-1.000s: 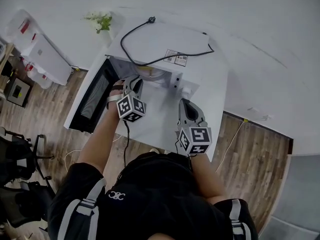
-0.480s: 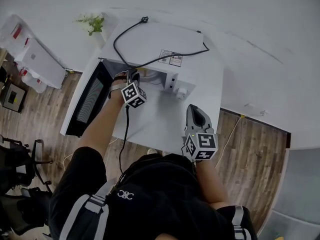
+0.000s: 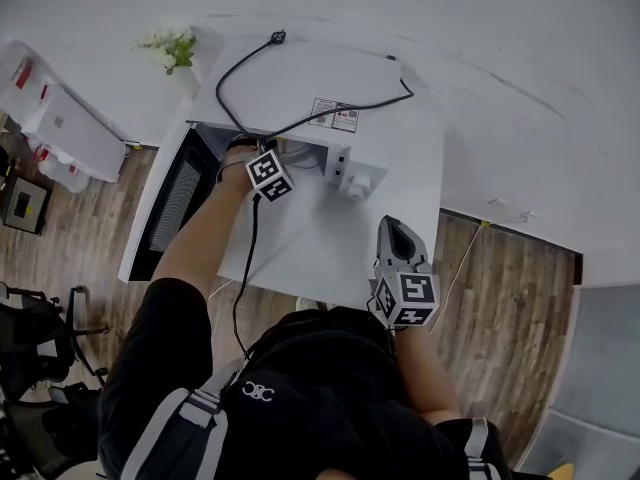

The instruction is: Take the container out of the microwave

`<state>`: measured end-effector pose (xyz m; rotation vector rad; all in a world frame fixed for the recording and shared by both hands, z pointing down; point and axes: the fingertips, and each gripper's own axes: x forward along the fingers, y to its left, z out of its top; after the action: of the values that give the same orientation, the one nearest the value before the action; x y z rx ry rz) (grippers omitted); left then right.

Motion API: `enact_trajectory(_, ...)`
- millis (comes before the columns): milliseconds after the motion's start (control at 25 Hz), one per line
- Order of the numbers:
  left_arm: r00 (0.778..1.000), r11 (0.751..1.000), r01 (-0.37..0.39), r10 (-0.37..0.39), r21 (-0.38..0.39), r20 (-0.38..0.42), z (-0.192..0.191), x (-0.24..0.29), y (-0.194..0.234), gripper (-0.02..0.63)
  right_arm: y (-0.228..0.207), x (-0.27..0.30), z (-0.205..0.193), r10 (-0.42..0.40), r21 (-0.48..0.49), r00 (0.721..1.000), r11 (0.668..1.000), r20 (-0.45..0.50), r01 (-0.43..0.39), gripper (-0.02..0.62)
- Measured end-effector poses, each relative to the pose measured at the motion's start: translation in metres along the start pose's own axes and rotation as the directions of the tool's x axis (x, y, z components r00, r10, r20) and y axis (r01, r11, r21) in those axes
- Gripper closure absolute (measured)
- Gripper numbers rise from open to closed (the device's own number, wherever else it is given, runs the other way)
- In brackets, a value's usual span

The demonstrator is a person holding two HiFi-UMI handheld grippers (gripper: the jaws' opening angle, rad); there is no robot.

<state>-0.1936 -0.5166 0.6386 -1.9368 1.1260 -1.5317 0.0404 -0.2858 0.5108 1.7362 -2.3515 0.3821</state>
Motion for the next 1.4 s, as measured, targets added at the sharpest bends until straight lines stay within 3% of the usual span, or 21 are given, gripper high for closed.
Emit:
enact_trajectory(200,0.998,0.998,0.022,-0.018,0.059,-0.067,-0.004,0.011,-0.005,0.508,-0.004,-0.002,-0.003,-0.014,0.004,1.0,1.0,-0.008,0.014,0.591)
enact_trajectory(320,0.997,0.994,0.016,-0.007,0.106,-0.08,-0.004,0.012,-0.003,0.557,-0.003,-0.003,-0.006,-0.014,0.003,1.0,1.0,-0.011,0.014,0.591)
enact_trajectory(840,0.998,0.981,0.022,-0.01,0.192,-0.061,0.002,-0.013,-0.008,0.569,0.014,0.0,-0.004,0.027,-0.003,1.0,1.0,-0.003,-0.027,0.591)
enact_trajectory(1400,0.997,0.964,-0.075,0.082,0.257,-0.014,-0.011,-0.072,-0.006,0.569,0.046,0.014,0.001,0.123,-0.031,0.992,0.992,0.006,-0.123,0.591)
